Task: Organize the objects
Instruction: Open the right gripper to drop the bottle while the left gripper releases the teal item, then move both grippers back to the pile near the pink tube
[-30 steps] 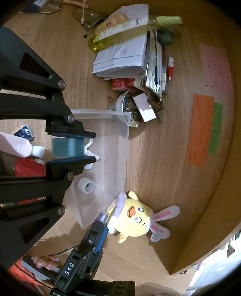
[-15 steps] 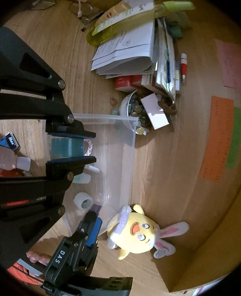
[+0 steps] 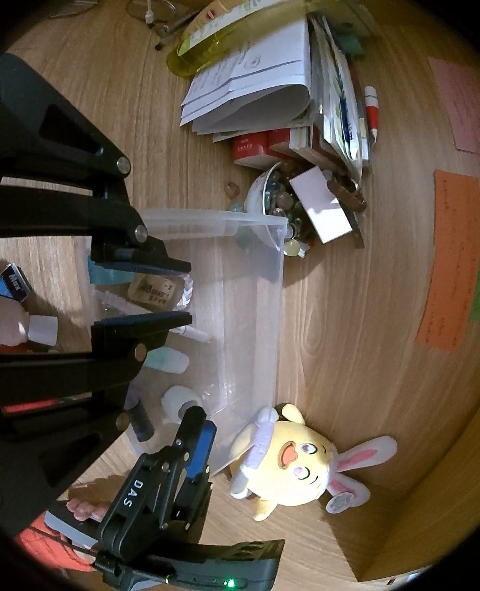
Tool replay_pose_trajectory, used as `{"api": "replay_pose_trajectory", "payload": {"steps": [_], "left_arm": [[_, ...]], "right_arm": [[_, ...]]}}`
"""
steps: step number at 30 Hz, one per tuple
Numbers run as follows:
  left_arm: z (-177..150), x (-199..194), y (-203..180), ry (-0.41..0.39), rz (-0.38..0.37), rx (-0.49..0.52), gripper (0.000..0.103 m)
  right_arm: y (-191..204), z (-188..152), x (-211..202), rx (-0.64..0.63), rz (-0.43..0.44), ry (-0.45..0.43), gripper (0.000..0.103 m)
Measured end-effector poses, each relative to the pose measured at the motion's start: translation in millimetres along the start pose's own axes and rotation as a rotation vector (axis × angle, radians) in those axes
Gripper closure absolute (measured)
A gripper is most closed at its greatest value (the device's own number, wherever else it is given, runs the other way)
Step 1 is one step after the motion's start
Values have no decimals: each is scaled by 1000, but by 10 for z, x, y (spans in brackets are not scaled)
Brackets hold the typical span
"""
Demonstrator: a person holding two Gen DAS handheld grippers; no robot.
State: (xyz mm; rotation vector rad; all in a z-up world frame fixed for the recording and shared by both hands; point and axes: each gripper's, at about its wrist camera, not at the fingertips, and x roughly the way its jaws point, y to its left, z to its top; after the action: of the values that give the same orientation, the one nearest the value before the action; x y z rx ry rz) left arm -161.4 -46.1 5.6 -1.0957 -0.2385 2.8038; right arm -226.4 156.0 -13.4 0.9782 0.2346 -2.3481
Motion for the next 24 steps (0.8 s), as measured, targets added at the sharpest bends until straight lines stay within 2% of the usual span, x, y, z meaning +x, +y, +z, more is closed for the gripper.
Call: {"api": "replay_pose_trajectory", "payload": {"steps": [2,4,7,11,12,16,24], "left_arm": [[-4,-17,-9,2,-6,0,82],[-7,-57,-17,-6,-10,-2,74],[-16,-127,-34,-23,-5,5,66],[-54,-252,-54,-43,4,18,59],[-71,-288,-54,-47,7,20,57],[-158,-438,-35,-59,25,26,45],[-395,-629,2,-38,45,32,36]], "right_arm": [[3,-4,6,-3,-1,7,81],[5,-6,3,-2,8,15,80],[17,-2,-43,-5,-1,6,74],[48,5,-153,-3,15,-12,53],[57,6,-189,-2,21,-19,51],[123,-8,-361,-20,16,-51,49],[294,-166,-666,-64,44,-79,48]]}}
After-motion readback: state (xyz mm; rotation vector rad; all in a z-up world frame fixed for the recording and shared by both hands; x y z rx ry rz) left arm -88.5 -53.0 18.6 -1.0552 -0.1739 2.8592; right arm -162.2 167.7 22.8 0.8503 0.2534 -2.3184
